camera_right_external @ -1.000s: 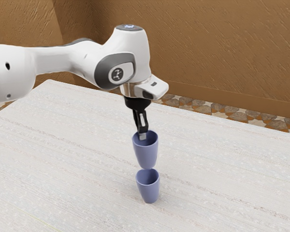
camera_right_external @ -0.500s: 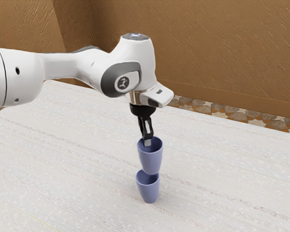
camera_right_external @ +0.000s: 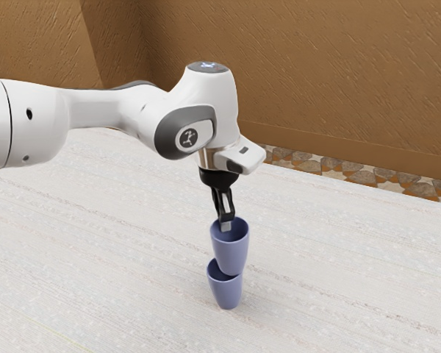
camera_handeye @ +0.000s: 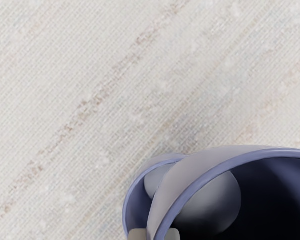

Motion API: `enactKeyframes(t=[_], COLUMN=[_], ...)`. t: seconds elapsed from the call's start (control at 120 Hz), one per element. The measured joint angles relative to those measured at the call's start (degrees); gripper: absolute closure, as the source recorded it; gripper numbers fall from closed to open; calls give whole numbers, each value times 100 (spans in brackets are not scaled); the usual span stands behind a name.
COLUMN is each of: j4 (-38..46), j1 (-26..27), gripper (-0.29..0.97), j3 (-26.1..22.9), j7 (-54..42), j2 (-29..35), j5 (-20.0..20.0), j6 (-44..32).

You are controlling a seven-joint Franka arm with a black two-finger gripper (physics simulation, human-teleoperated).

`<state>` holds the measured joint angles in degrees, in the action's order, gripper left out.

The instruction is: Place the left cup onto the right cup

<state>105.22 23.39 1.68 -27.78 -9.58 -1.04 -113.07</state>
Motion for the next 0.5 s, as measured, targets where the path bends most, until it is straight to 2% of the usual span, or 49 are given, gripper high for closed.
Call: enactKeyframes(t=[0.5], j4=[1], j1=[-9], gripper=[78], j3=[8], j7=[24], j2=[-61], j5=[8], j6=[-46])
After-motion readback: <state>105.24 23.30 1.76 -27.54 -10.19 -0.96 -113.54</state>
